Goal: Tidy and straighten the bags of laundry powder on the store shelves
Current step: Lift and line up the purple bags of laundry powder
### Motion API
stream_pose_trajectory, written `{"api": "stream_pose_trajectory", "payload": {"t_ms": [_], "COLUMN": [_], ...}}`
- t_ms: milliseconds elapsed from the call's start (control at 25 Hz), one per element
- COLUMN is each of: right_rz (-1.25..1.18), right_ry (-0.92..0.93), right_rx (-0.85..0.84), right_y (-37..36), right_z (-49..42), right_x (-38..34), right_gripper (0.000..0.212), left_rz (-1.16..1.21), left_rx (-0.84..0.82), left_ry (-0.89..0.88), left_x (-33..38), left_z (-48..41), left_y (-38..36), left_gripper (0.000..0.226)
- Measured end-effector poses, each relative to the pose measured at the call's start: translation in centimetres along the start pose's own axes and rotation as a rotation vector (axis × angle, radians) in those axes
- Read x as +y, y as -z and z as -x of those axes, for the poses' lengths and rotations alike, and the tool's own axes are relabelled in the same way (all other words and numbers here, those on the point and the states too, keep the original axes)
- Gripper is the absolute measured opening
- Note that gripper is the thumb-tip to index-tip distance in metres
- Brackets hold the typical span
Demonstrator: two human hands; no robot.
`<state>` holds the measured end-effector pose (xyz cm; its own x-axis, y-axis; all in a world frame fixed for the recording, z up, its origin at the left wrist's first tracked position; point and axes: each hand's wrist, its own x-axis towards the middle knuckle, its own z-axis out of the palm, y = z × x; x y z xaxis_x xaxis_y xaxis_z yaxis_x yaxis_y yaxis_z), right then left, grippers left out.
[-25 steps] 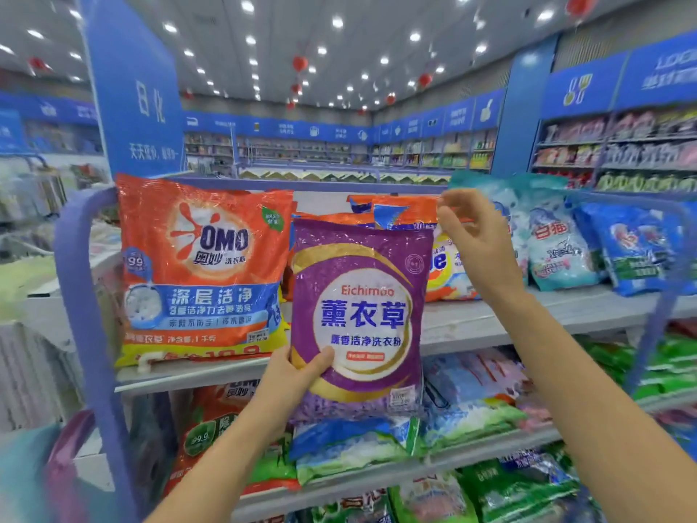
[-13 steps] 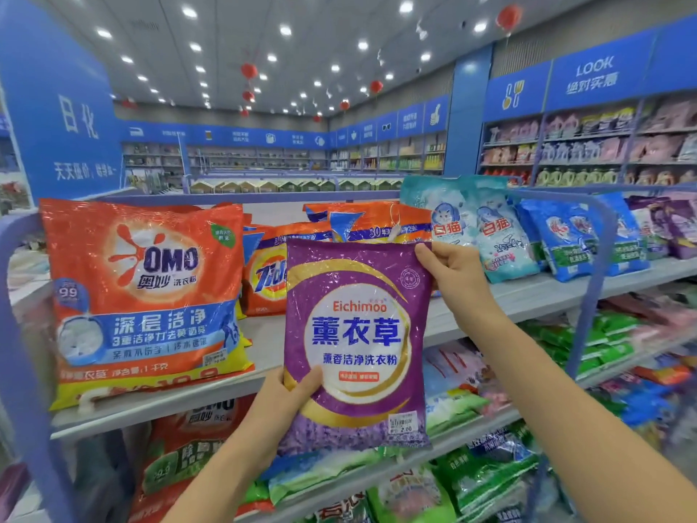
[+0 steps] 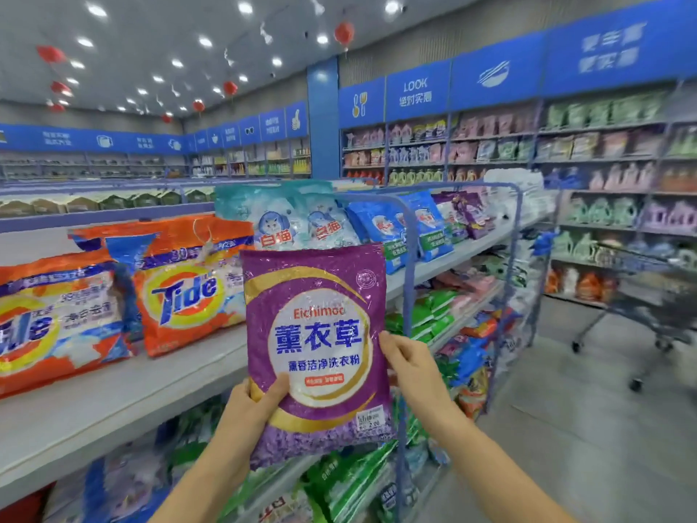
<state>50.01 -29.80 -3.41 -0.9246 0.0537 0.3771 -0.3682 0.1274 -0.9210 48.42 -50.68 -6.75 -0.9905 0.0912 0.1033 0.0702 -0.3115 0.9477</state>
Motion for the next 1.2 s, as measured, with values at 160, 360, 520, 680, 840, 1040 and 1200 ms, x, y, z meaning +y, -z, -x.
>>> {"api": "stream_pose_trajectory", "payload": {"t_ms": [160,360,520,680,840,1040,1200], "right_rz": [0.067,0.098,-0.009,-0.107,-0.155,-0.123,-0.106], "right_ry": [0.037,0.042,-0.032,-0.178,-0.22,-0.203,-0.235], "right_rx": [0.151,0.278,0.367,0.415,0.435,0.426,0.403], "right_y": [10.7,25.4,35.1,43.0,50.5,59.1,65.5], "right_z": [-2.3,-7.6,-10.6,-13.6,-18.2,-28.7,-39.4], "right_x": [2.0,5.1,7.5,9.9,12.8,16.9,20.1], "right_gripper": [0.05,0.035,0.045,0.033,0.027,0.026,0.028], "left_rz": [0.003,0.048,0.066,0.063,0.089,0.088,0.058], "left_rx": [-0.07,-0.148,-0.179,-0.221,-0.268,-0.244,-0.203], "left_ry": [0.014,0.035,0.075,0.111,0.119,0.105,0.065], "left_x": [-4.4,-9.6,-13.2,-16.4,-19.4,-23.2,-24.6], "left_z": [-4.7,-11.0,-15.6,-20.0,-26.0,-37.8,-48.7], "left_y": [-10.9,-25.8,-35.3,-42.8,-49.9,-58.0,-64.2], "left_gripper": [0.052,0.038,0.049,0.03,0.064,0.042,0.017]}}
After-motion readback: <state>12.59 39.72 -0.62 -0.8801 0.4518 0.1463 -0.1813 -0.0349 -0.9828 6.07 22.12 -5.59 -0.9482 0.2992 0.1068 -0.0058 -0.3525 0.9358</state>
